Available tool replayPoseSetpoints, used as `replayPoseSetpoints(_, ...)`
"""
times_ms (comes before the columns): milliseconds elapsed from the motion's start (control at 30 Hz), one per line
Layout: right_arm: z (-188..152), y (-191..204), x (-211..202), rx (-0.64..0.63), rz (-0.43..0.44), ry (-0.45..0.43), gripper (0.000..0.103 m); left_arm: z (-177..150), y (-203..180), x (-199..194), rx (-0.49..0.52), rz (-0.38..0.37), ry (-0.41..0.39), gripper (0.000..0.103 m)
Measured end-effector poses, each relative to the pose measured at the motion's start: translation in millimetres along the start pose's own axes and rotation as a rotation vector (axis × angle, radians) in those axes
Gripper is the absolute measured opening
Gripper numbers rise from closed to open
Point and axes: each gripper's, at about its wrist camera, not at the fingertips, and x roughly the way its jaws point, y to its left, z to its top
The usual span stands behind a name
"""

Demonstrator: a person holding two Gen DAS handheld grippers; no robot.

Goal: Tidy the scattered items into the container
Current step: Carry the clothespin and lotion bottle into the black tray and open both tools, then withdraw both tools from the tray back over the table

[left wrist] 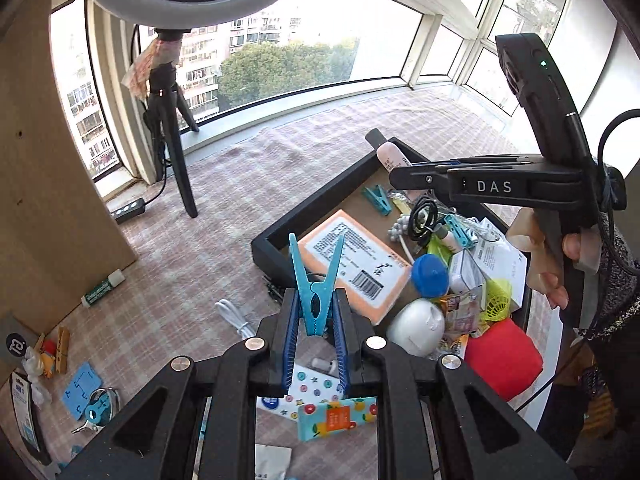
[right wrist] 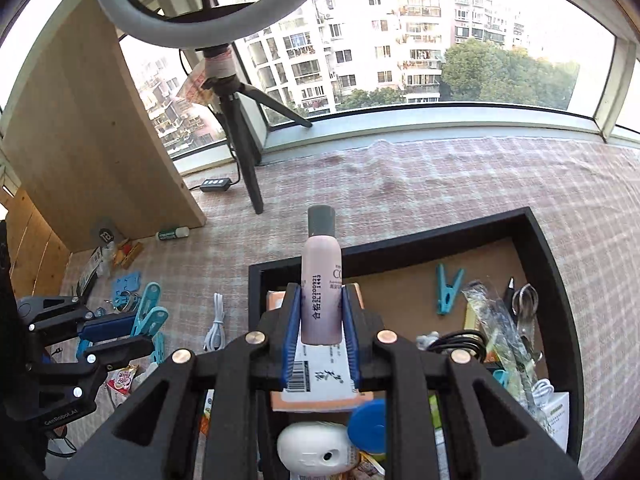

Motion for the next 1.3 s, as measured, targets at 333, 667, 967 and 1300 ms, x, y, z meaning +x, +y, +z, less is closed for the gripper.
replayPoseSetpoints(333, -32, -90, -50, 0.158, -0.12, -0.035, 0.02, 12, -110, 9, 0.164, -0.079, -0.005, 0.016)
replayPoseSetpoints(667, -43, -98, -61, 0.162, -0.108, -0.025, 0.039, 14, -155, 6, 0.246, 0.002, -0.067, 0.051)
replayPoseSetpoints(967, -46, -92, -73, 0.184, -0.119, -0.089, 0.057, 11, -144, -13, 0.211, 0.042, -0.09, 0.057)
replayPoseSetpoints(1300, -61, -50, -100, 0.134, -0.077, -0.119, 0.057, -14, -119, -68, 0.135, 0.144, -0.131, 0.058)
